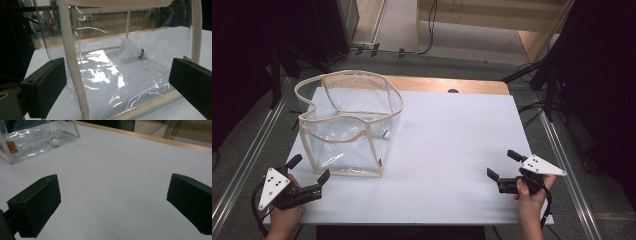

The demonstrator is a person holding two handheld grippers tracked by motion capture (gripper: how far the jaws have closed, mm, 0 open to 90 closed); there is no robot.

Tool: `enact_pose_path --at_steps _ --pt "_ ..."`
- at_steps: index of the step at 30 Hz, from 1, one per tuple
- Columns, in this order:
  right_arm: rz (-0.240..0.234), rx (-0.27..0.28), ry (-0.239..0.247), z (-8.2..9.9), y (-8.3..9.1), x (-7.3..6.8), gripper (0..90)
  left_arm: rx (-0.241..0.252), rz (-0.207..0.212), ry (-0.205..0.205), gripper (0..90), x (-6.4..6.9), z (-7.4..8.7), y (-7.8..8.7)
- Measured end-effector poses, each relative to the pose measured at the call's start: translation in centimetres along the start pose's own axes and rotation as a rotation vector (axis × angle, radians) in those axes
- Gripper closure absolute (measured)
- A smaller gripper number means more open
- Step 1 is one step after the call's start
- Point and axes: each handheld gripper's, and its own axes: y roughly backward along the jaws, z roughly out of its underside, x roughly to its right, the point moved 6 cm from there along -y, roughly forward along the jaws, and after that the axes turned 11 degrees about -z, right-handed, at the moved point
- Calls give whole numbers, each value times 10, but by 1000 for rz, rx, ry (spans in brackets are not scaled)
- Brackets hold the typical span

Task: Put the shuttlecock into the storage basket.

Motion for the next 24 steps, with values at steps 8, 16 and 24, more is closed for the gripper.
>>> enact_pose_path --at_steps 8,16,24 --pt "18 13 -16 11 11 11 0 -1 0 0 22 0 0 0" --pt "39 23 -47 22 21 23 0 1 3 6 21 -1 0 0" --pt "53 50 -76 27 31 31 0 0 5 5 22 -1 0 0"
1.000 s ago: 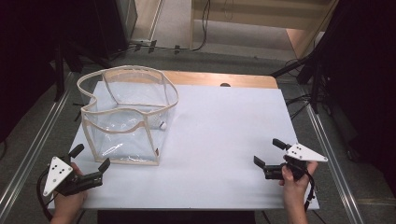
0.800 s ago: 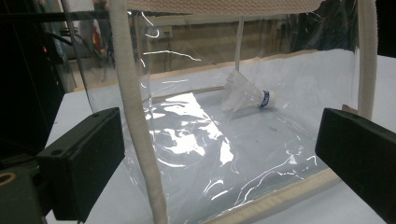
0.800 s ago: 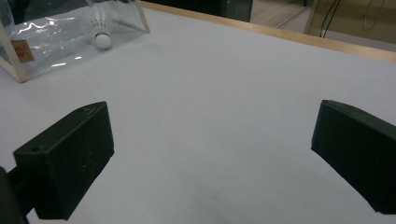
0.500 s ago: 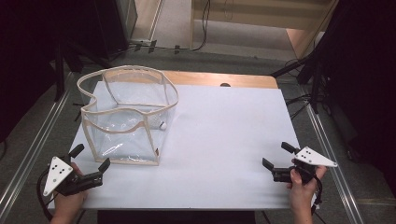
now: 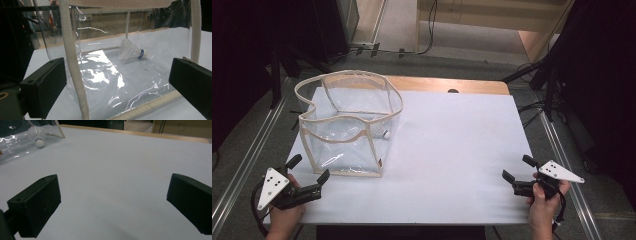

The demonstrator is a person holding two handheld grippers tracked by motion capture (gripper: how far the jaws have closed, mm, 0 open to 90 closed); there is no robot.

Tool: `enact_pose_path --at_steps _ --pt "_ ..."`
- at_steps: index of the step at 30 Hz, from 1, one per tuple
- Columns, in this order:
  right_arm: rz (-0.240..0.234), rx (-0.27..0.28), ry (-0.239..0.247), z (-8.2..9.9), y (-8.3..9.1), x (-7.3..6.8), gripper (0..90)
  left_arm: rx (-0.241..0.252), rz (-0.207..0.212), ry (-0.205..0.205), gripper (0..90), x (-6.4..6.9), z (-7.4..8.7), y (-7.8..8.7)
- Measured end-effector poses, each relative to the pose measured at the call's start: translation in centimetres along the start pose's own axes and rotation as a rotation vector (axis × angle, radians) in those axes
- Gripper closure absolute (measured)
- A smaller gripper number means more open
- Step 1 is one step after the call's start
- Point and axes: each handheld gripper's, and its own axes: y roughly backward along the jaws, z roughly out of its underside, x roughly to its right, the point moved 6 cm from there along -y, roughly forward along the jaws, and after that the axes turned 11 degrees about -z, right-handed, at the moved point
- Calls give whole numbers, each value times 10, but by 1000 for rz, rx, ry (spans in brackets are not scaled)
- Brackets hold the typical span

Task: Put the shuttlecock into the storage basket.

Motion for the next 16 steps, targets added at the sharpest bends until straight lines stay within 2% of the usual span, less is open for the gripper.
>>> enact_pose_path --at_steps 4,16 --pt "5 24 -1 1 5 3 0 0 3 1 22 0 0 0" --pt "14 18 8 4 3 3 0 -1 6 6 22 0 0 -1"
